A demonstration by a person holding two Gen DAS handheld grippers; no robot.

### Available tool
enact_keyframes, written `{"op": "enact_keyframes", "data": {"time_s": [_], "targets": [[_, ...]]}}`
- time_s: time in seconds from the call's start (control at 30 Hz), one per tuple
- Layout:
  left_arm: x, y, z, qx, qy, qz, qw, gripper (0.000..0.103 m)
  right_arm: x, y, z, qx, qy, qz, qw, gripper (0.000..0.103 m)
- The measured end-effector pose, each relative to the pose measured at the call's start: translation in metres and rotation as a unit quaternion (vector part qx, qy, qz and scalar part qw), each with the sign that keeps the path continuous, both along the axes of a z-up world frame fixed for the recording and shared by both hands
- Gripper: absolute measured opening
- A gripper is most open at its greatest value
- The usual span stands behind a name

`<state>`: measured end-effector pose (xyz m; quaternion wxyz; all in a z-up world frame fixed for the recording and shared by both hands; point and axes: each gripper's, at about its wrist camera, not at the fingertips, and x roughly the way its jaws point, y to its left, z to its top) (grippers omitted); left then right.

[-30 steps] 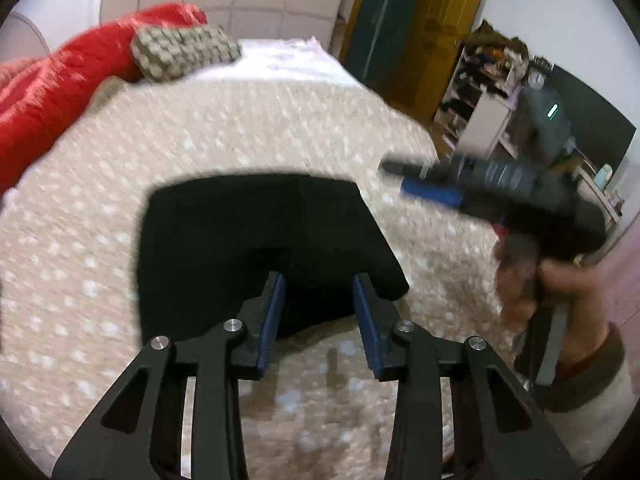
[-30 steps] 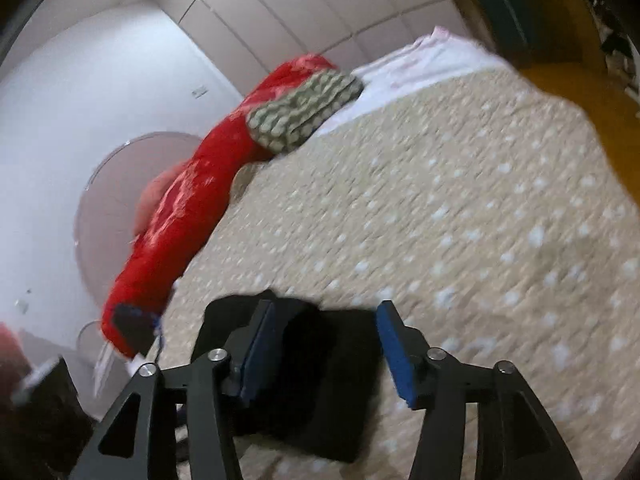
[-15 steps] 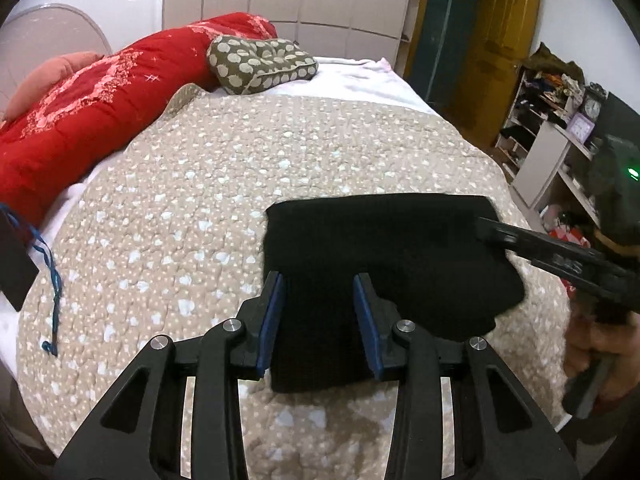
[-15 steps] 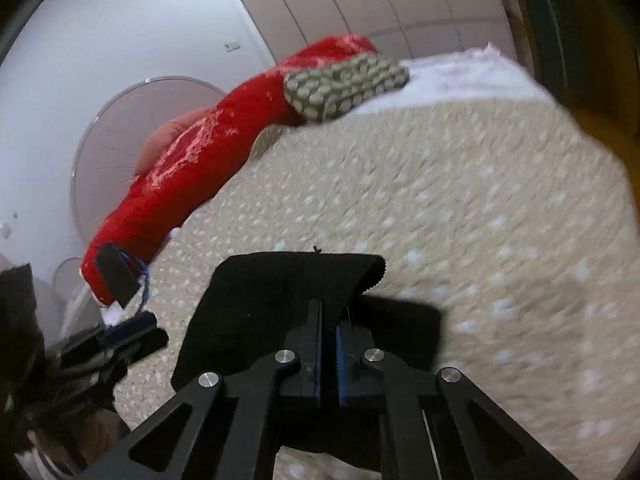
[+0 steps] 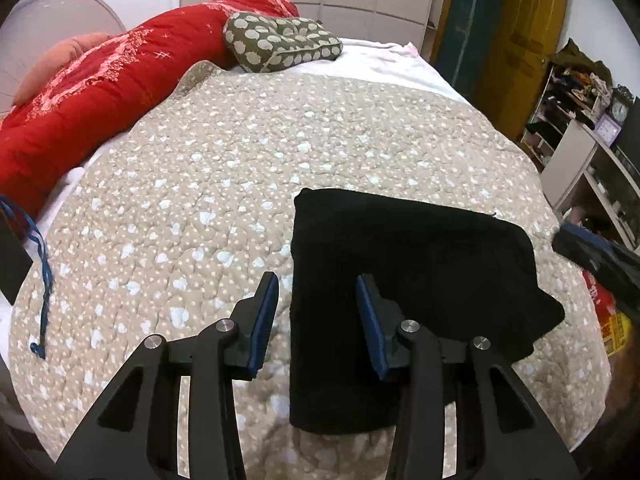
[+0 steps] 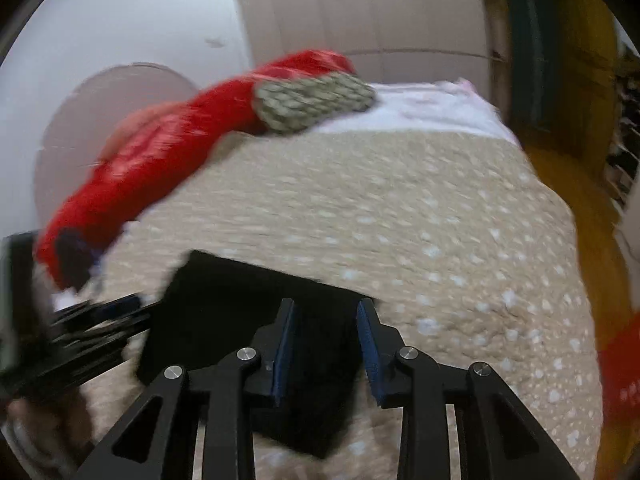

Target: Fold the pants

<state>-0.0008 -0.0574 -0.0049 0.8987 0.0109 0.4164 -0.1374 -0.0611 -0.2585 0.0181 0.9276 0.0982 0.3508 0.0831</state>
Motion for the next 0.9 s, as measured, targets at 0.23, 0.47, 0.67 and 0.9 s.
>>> {"op": "enact_keyframes", "data": {"time_s": [0.23, 0.47, 0.67, 0.9], "targets": [[0.002, -0.005, -0.017, 0.012, 0.015, 0.004, 0.9998, 0.042, -0.008, 0.048, -0.056, -0.024, 0.074, 0.065, 0.995, 0.031], [0.003, -0.001, -0.009, 0.012, 0.013, 0.013, 0.9998, 0.044, -0.013, 0.02, -0.029, 0.025, 0.041, 0.044, 0.998, 0.031], [0.014, 0.001, -0.004, 0.013, 0.01, 0.025, 0.9995, 0.044, 0.005, 0.012, -0.02, 0.008, 0.029, 0.021, 0.999, 0.031], [0.033, -0.004, -0.01, 0.016, 0.015, 0.031, 0.9993, 0.052, 0.046, 0.011, -0.043, 0.003, 0.056, 0.013, 0.998, 0.031]]}}
